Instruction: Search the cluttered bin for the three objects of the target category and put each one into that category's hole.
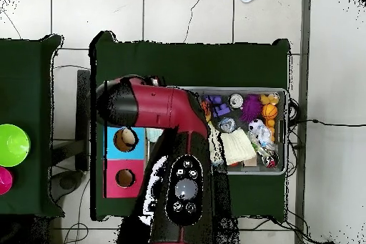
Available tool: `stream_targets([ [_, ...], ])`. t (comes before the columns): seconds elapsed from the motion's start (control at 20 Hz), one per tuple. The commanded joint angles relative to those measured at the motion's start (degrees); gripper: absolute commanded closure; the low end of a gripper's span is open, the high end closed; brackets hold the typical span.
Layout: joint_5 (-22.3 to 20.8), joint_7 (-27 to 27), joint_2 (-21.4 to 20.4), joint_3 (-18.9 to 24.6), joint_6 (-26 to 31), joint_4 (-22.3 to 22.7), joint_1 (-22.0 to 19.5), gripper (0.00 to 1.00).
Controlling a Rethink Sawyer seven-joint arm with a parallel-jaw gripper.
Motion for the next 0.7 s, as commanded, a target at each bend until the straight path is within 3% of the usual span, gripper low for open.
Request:
stream_targets([
  [0.05,-2.7,5.2,3.9,5.0,-1.6,4.7,-2.2,1.0],
  [0.7,-2.7,7.6,3.9,4.8,-4.3,8.6,-1.5,1.0],
])
